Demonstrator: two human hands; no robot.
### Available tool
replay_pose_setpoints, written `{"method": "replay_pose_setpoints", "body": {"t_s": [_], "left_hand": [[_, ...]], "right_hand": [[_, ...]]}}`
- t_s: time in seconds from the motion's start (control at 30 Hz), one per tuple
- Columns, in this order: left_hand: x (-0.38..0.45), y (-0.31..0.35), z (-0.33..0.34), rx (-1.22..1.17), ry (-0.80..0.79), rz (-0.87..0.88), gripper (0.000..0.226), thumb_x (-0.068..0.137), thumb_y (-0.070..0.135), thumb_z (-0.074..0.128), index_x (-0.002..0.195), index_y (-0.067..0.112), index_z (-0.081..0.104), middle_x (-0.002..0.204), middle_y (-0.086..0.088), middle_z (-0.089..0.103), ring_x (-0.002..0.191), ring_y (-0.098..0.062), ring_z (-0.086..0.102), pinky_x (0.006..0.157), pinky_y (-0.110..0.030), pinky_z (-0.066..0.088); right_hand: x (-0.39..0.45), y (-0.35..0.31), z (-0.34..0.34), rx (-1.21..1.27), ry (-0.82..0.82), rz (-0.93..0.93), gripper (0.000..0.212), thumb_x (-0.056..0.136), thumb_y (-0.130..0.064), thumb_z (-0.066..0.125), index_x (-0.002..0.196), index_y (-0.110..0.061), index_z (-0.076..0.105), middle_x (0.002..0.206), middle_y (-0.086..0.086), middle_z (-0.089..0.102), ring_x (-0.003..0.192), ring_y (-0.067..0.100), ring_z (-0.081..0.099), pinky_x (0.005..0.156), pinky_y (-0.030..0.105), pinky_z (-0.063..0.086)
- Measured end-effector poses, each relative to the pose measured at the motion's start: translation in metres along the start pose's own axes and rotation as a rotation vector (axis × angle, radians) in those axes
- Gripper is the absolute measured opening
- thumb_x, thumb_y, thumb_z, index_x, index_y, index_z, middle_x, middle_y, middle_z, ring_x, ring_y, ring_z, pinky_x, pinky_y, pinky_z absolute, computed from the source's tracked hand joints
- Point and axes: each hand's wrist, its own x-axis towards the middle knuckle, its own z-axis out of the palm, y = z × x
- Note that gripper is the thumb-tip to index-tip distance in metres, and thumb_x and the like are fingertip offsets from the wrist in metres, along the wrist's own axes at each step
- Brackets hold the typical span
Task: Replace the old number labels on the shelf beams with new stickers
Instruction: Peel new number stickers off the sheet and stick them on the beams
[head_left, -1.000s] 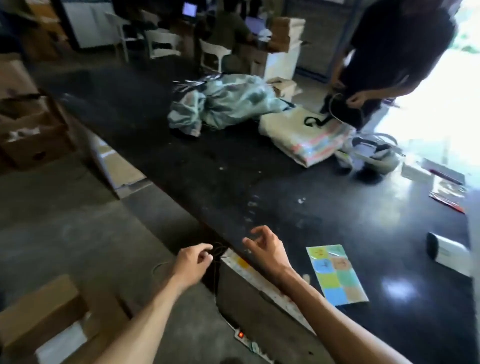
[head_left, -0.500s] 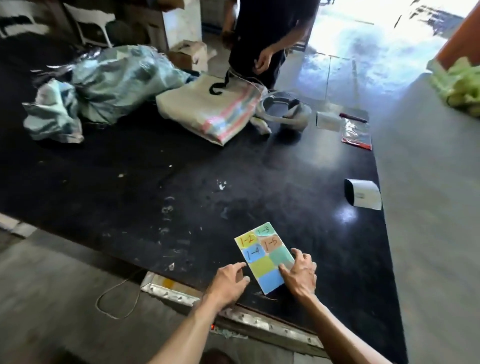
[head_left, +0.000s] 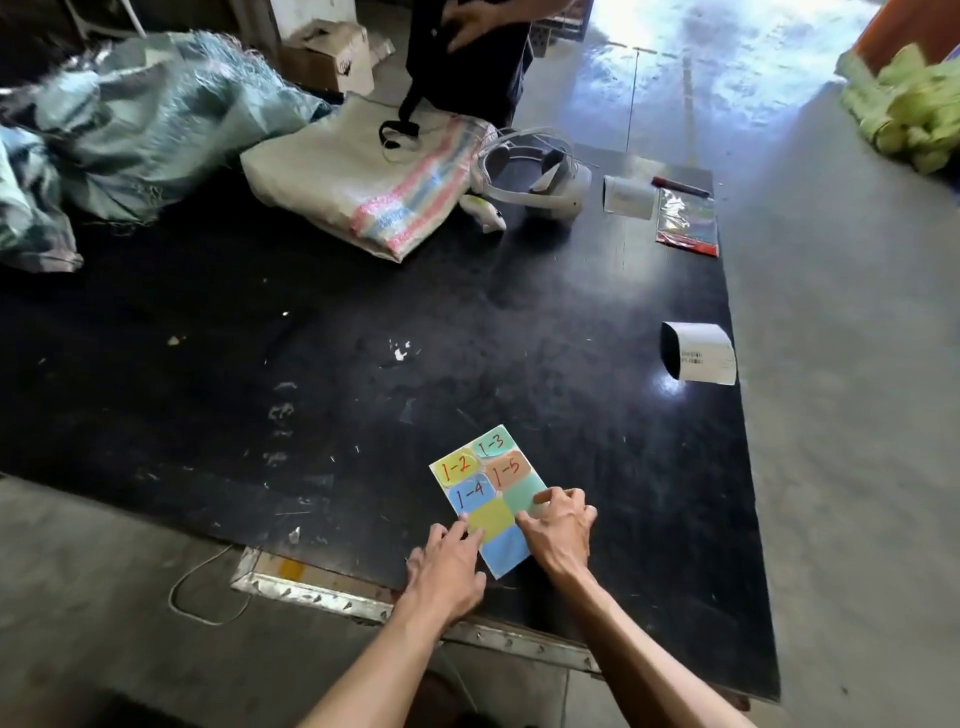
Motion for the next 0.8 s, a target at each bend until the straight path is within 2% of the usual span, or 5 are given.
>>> {"method": "replay_pose_setpoints", "body": {"t_s": [0.3,0.47,0.57,0.7,0.8], "left_hand": [[0.001,0.001,-0.003,0.114,0.009,0.005,0.058,0.092,0.028,0.055,0.146,0.023,0.035,0.156,0.001,0.031,0.134,-0.025,0.034,0.104,-0.046,0.036],[-0.006,-0.009,-0.002,0.086,0.018,0.014,0.060,0.091,0.027,0.056,0.148,0.027,0.036,0.155,0.003,0.034,0.135,-0.023,0.035,0.106,-0.045,0.037],[-0.011,-0.015,-0.002,0.065,0.019,0.042,0.053,0.091,0.032,0.056,0.143,0.028,0.043,0.150,0.005,0.042,0.131,-0.022,0.039,0.105,-0.044,0.039],[-0.020,-0.037,-0.006,-0.295,-0.009,0.004,0.050,0.088,0.037,0.062,0.137,0.030,0.052,0.142,0.004,0.054,0.129,-0.017,0.047,0.108,-0.037,0.042],[-0.028,-0.058,-0.022,-0.688,0.214,-0.146,0.033,0.085,0.029,0.070,0.117,0.021,0.065,0.123,-0.003,0.067,0.113,-0.017,0.061,0.096,-0.027,0.048]], "right_hand": [[0.011,0.004,-0.012,0.366,-0.052,0.117,0.056,0.078,-0.038,0.076,0.124,-0.009,0.061,0.109,0.010,0.069,0.102,0.025,0.065,0.092,0.041,0.054],[0.021,0.003,-0.018,0.451,-0.239,0.124,0.048,0.072,-0.061,0.075,0.087,-0.015,0.076,0.083,0.003,0.078,0.077,0.020,0.074,0.073,0.041,0.062],[0.026,-0.006,-0.023,0.354,-0.244,0.045,0.044,0.071,-0.061,0.075,0.084,-0.019,0.076,0.079,-0.002,0.077,0.074,0.016,0.074,0.068,0.035,0.062],[0.027,-0.036,-0.029,0.252,-0.297,-0.119,0.013,0.084,-0.033,0.071,0.085,-0.022,0.078,0.083,0.000,0.076,0.070,0.011,0.069,0.062,0.027,0.058],[0.018,-0.066,-0.031,0.295,-0.389,-0.235,0.010,0.088,-0.027,0.068,0.084,-0.021,0.075,0.084,0.004,0.076,0.067,0.012,0.068,0.062,0.028,0.056]]}}
